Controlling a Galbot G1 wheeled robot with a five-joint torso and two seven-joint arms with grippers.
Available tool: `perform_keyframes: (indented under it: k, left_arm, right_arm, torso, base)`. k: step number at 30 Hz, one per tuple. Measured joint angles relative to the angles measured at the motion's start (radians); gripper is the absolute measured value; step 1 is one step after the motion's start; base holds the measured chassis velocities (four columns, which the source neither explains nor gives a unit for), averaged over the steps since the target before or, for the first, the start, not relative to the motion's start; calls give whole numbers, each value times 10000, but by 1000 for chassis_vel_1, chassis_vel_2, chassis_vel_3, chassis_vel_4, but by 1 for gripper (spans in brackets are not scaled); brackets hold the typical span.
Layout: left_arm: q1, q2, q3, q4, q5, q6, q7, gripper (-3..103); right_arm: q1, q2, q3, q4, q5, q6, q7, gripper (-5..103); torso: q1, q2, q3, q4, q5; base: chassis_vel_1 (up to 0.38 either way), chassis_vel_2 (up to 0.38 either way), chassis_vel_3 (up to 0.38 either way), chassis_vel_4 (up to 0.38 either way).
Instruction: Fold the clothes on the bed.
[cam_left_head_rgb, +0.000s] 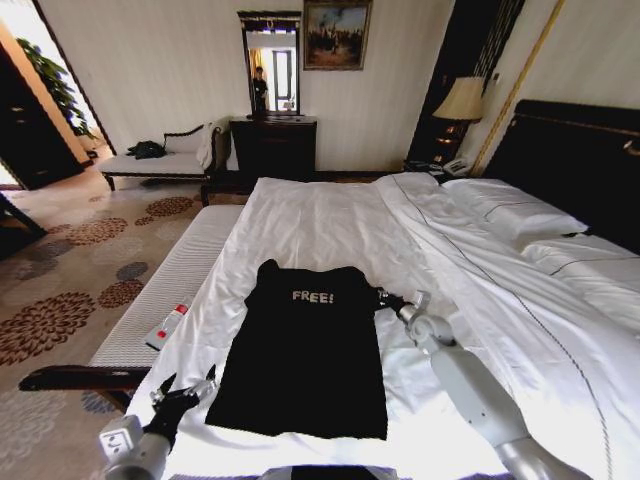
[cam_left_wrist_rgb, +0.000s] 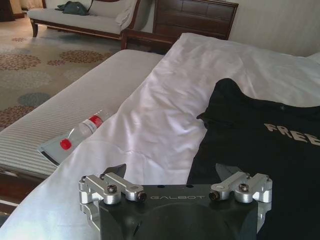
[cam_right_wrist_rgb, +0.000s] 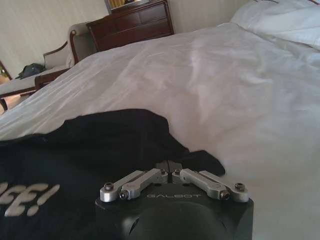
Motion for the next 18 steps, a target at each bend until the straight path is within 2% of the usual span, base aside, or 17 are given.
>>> perform_keyframes:
  k: [5,10,14,18]
  left_arm:
    - [-122,37,175,46,7,-5,-3,100]
    - [-179,90,201,46,-20,-5,-12,100]
    - [-172,103,116,67,-73,-5,-12,100]
    - [-75,77,-78,12,-179,-5,-5,100]
  right_arm:
    - [-159,-18,-99,15,-525,346,-157,0]
    - [-123,74,-127,-164,-518,569,59,0]
    - [53,51,-383,-191,-824,1109,-79,0]
    - [546,61,-1297,-248,-2412,2290,-749,0]
  torso:
    - [0,0,0,2,-3]
    - [0,0,0,1,1]
    - [0,0,0,1,-3]
    - [0,0,0,4,-6]
  base:
    - [0,0,0,0]
    - [0,0,0,0]
    - [0,0,0,0]
    - [0,0,0,0]
